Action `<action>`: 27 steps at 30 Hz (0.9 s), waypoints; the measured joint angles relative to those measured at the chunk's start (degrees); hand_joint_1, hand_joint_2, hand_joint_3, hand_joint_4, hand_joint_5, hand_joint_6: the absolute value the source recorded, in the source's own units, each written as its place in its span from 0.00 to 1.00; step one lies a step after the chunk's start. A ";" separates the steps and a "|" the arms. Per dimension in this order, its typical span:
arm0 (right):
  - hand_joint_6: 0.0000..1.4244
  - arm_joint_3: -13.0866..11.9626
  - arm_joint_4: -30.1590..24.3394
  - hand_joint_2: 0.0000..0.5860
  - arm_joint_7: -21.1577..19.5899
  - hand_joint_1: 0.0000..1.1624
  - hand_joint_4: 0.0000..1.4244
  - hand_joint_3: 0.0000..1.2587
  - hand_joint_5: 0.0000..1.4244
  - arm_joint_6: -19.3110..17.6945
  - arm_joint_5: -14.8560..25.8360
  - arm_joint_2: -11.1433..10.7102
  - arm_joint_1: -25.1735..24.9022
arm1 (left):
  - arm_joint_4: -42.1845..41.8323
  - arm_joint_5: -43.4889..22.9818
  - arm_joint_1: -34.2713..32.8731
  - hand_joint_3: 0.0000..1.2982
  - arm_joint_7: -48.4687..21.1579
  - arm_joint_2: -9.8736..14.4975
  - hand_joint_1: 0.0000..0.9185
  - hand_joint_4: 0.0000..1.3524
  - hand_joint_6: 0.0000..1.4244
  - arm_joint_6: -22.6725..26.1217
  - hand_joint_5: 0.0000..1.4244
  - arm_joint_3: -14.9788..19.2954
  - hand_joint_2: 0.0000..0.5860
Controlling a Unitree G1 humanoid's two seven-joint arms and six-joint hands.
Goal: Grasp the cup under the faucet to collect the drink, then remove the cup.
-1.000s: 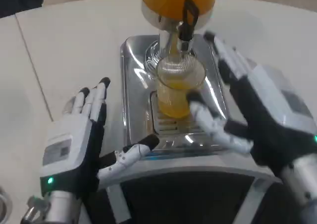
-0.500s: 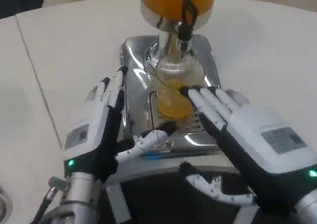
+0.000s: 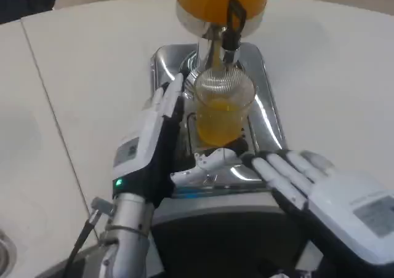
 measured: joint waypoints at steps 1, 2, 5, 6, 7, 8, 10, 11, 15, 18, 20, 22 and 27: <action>0.01 -0.11 0.05 0.63 -0.33 0.50 0.00 0.00 0.00 -0.15 -0.45 0.34 0.67 | 0.27 -0.01 -0.24 0.00 0.11 0.00 0.25 0.00 0.02 -0.12 0.00 -0.11 0.08; 0.01 -0.17 0.32 0.63 -0.78 0.50 0.00 0.00 0.00 -0.66 -1.10 0.98 1.89 | 0.62 -0.02 -0.44 0.00 0.22 0.00 0.25 0.00 0.02 -0.38 0.00 -0.31 0.08; 0.01 -0.12 0.32 0.63 -0.80 0.50 0.00 0.00 0.00 -1.15 -1.88 2.24 3.35 | 1.96 -0.04 -0.75 0.00 0.31 -0.13 0.25 0.00 0.02 -0.93 0.00 -0.72 0.07; 0.01 -0.04 0.12 0.63 -0.80 0.50 0.00 0.00 0.00 -1.13 -2.03 3.23 3.84 | 2.97 -0.04 -1.29 0.00 0.37 -0.32 0.25 0.00 0.02 -0.98 0.00 -0.81 0.07; 0.01 0.02 -0.12 0.63 -0.63 0.50 0.00 0.00 0.00 -1.10 -2.11 3.86 4.09 | 3.64 -0.04 -1.81 0.00 0.42 -0.41 0.25 0.00 0.02 -0.99 0.00 -0.88 0.07; 0.01 0.03 -0.45 0.63 -0.46 0.50 0.00 0.00 0.00 -1.04 -2.19 4.29 4.16 | 4.27 -0.04 -2.28 0.00 0.60 -0.52 0.25 0.00 0.02 -1.04 0.00 -0.96 0.07; 0.01 0.03 -1.17 0.63 0.42 0.50 0.00 0.00 0.00 -0.88 -2.53 4.86 3.95 | 5.88 -0.09 -3.39 0.00 1.19 -0.96 0.24 0.00 0.02 -1.15 0.00 -1.09 0.07; 0.02 0.04 -1.61 0.62 0.95 0.50 0.00 0.00 0.00 -0.78 -2.76 5.10 3.76 | 7.10 -0.32 -4.23 0.00 1.35 -1.22 0.24 0.00 0.02 -1.22 0.00 -1.12 0.07; 0.02 0.03 -2.26 0.62 3.01 0.50 0.00 0.00 0.00 -0.32 -3.12 5.86 2.50 | 12.02 -1.45 -7.69 0.00 2.64 -2.60 0.25 0.00 0.04 -1.63 0.02 -1.16 0.06; 0.02 -0.01 -1.34 0.61 4.21 0.50 0.00 0.00 0.00 1.10 -3.15 6.50 0.78 | 14.45 -1.63 -9.63 0.00 3.45 -3.22 0.26 0.00 0.05 -1.96 0.03 -1.18 0.06; 0.03 0.01 -0.18 0.60 4.71 0.50 0.00 0.00 0.00 2.04 -3.34 6.88 -0.51 | 15.35 -1.63 -10.41 0.00 4.02 -3.51 0.26 0.00 0.06 -2.13 0.04 -1.35 0.08; 0.03 0.31 0.91 0.60 5.12 0.50 0.00 0.00 0.00 2.46 -4.15 7.11 -1.70 | 16.64 -1.64 -11.28 0.00 4.58 -3.97 0.26 0.00 0.07 -2.15 0.05 -1.70 0.08; 0.04 0.85 2.08 0.59 5.62 0.50 0.00 0.00 0.00 3.68 -4.47 8.22 -2.22 | 18.00 -1.61 -12.00 0.00 5.94 -5.13 0.31 0.00 0.14 -2.15 0.10 -2.65 0.08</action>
